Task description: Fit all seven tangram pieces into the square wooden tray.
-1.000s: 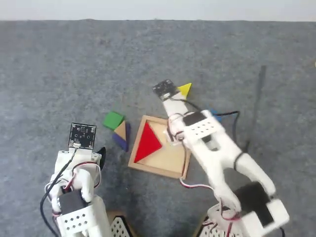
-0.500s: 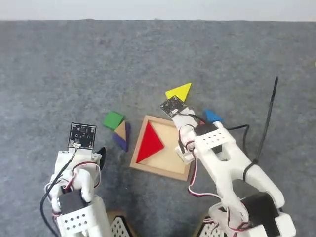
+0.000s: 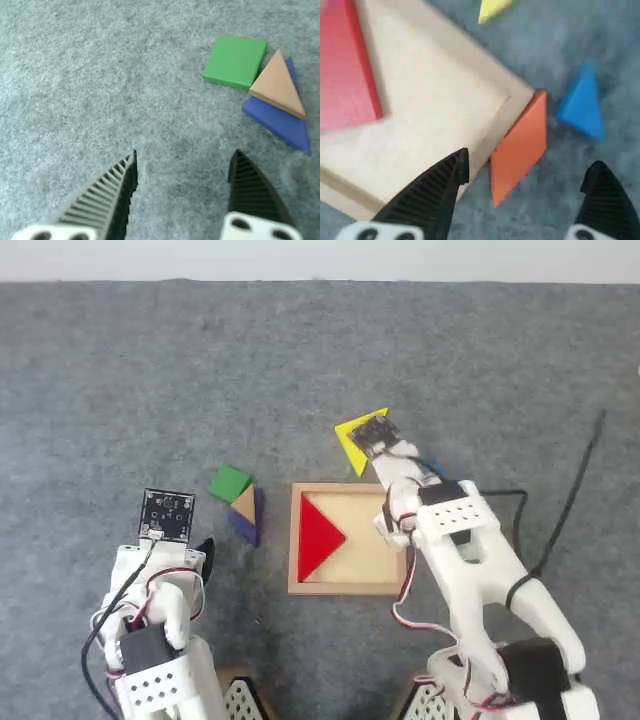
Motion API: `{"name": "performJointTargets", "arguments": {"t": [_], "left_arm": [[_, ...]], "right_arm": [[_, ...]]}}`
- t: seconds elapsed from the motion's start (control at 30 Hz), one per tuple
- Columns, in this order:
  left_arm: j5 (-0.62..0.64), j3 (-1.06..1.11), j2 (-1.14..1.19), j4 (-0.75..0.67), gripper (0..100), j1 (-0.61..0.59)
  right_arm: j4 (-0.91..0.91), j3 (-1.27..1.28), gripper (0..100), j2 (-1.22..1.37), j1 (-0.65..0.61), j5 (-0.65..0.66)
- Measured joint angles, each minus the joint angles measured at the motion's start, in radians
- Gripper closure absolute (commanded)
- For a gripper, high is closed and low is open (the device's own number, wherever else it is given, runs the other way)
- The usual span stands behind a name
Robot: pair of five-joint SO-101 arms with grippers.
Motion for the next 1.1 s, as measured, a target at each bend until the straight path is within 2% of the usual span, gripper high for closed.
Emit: {"name": "performJointTargets", "arguments": {"t": [0.17,0.33,0.67,0.87,1.1], "left_arm": [[0.000,0.000,0.000,0.000,72,0.000],[0.000,0.000,0.000,0.000,72,0.000],[0.000,0.000,0.000,0.000,72,0.000],[0.000,0.000,0.000,0.000,72,0.000],[0.000,0.000,0.000,0.000,72,0.000]], "right_arm": [[0.011,-0.178,63.7,0.006,-0.032,-0.080],[0.011,-0.413,63.5,0.241,-0.043,-0.201],[0.011,-0.982,63.4,0.899,-0.097,-0.652],[0.012,-1.208,63.5,1.091,-0.109,-0.686],[0.021,-1.244,63.7,1.112,-0.098,-0.760]]}}
